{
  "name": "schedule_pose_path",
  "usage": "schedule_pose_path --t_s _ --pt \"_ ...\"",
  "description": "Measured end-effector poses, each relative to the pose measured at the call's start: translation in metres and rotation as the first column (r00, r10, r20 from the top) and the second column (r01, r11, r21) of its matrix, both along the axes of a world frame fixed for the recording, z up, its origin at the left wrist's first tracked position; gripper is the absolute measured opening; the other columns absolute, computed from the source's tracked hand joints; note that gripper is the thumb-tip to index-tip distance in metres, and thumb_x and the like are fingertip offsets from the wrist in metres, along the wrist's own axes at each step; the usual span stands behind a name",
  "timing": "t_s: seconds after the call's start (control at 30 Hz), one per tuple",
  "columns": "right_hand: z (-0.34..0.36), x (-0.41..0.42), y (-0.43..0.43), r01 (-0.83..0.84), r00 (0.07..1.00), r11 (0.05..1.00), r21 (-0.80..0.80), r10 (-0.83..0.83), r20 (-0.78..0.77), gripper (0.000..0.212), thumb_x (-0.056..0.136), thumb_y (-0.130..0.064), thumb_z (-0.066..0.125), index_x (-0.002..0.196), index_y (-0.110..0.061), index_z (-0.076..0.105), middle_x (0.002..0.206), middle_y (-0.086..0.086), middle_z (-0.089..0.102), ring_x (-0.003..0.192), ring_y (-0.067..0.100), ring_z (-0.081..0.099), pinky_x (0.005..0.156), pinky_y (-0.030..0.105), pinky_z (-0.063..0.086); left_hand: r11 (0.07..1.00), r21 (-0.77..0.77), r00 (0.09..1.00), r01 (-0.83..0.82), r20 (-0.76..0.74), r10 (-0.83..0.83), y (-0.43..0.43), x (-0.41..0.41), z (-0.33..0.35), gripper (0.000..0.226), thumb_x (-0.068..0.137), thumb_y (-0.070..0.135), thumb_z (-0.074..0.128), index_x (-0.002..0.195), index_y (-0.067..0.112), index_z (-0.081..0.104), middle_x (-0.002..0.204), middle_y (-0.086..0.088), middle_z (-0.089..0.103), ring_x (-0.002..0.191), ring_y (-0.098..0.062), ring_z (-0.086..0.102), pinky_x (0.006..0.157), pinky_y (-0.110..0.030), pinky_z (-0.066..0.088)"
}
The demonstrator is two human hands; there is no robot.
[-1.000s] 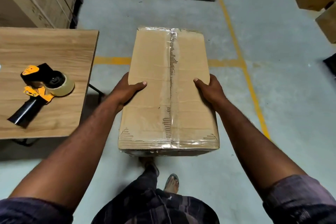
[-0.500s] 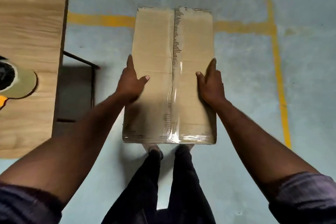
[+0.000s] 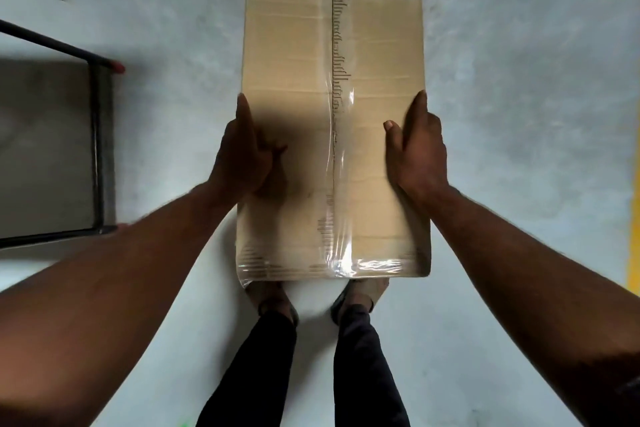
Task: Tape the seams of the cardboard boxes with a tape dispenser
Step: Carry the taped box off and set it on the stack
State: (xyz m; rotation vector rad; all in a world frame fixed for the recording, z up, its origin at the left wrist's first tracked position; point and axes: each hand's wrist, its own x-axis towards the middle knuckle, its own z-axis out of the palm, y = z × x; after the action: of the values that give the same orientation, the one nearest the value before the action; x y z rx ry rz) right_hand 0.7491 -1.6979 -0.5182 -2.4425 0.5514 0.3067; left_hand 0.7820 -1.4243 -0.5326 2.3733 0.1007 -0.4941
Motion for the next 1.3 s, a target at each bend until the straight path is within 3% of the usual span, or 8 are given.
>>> schedule_pose_path --t_s 0.2,0.4,0.6,0.87,1.0,1.1,1.2,1.3 --pt "-0.061 0.015 -0.017 -0.027 1.000 0.999 0.039 0.027 0.006 0.072 0.104 -0.033 0.051 0.161 -0.009 0.014 0.149 0.021 0.042 0.127 0.034 0.048 0.101 0.040 0.042 0.999 -0.011 0.999 -0.046 -0.017 0.046 -0.017 0.015 -0.061 0.103 0.087 0.021 0.076 0.159 0.007 0.005 0.140 -0.017 0.051 0.126 -0.034 0.051 0.093 -0.025 0.037" --pt "-0.097 0.029 -0.023 -0.064 0.998 0.997 0.052 0.065 -0.020 0.073 0.104 -0.033 0.052 0.161 -0.009 0.013 0.152 0.020 0.039 0.133 0.036 0.044 0.105 0.040 0.039 0.997 -0.014 0.994 -0.071 -0.086 0.070 -0.021 0.020 -0.086 0.100 0.088 0.018 0.075 0.160 0.010 0.006 0.149 -0.014 0.048 0.133 -0.037 0.048 0.106 -0.037 0.040" --pt "-0.123 0.020 -0.019 -0.110 0.986 0.989 0.094 0.121 -0.111 0.076 0.101 -0.030 0.059 0.158 -0.007 0.014 0.145 0.024 0.043 0.128 0.040 0.047 0.100 0.044 0.043 0.993 -0.005 0.980 -0.120 -0.159 0.118 -0.012 0.013 -0.108 0.100 0.087 0.012 0.075 0.160 0.016 0.007 0.145 -0.011 0.053 0.127 -0.033 0.053 0.092 -0.026 0.039" --pt "-0.146 0.004 -0.015 -0.109 0.962 0.981 0.159 0.145 -0.232 0.078 0.091 -0.024 0.067 0.152 -0.004 0.023 0.137 0.023 0.049 0.110 0.036 0.058 0.090 0.044 0.053 0.998 -0.004 0.973 -0.058 -0.224 0.056 0.007 -0.005 -0.130 0.094 0.086 0.004 0.067 0.159 0.025 0.010 0.101 0.003 0.068 0.091 -0.014 0.063 0.083 -0.027 0.044" --pt "-0.151 0.003 -0.014 -0.097 0.952 0.983 0.157 0.137 -0.273 0.070 0.086 -0.023 0.065 0.142 0.002 0.031 0.125 0.022 0.053 0.086 0.022 0.048 0.073 0.033 0.040 1.000 0.005 0.978 -0.019 -0.207 0.019 0.004 -0.003 -0.126 0.082 0.083 0.007 0.071 0.153 0.018 0.029 0.132 -0.005 0.058 0.119 -0.026 0.057 0.095 -0.033 0.045" --pt "-0.142 0.000 -0.011 -0.153 0.939 0.981 0.122 0.182 -0.292 0.069 0.090 -0.023 0.066 0.144 0.002 0.030 0.134 0.023 0.045 0.103 0.034 0.054 0.079 0.035 0.044 0.997 0.037 0.969 0.074 -0.238 -0.063 0.004 0.001 -0.121 0.087 0.080 0.014 0.076 0.153 0.011 0.030 0.145 -0.013 0.047 0.134 -0.031 0.044 0.110 -0.044 0.041" --pt "-0.120 -0.007 0.001 -0.148 0.935 0.986 0.071 0.163 -0.314 0.066 0.093 -0.023 0.068 0.146 -0.003 0.034 0.143 0.025 0.036 0.119 0.043 0.055 0.088 0.036 0.044 0.998 0.034 0.963 0.055 -0.266 -0.044 0.004 -0.006 -0.115 0.087 0.078 0.019 0.071 0.154 0.014 0.029 0.144 -0.012 0.048 0.133 -0.031 0.046 0.107 -0.049 0.045" --pt "-0.082 -0.013 0.021 -0.110 0.947 0.992 0.069 0.125 -0.295 0.073 0.094 -0.025 0.067 0.153 -0.002 0.030 0.151 0.024 0.032 0.129 0.043 0.050 0.098 0.042 0.045 0.999 0.040 0.953 -0.013 -0.302 0.025 -0.001 -0.027 -0.092 0.084 0.072 0.042 0.048 0.149 0.015 0.034 0.136 -0.010 0.054 0.122 -0.028 0.055 0.101 -0.045 0.051"
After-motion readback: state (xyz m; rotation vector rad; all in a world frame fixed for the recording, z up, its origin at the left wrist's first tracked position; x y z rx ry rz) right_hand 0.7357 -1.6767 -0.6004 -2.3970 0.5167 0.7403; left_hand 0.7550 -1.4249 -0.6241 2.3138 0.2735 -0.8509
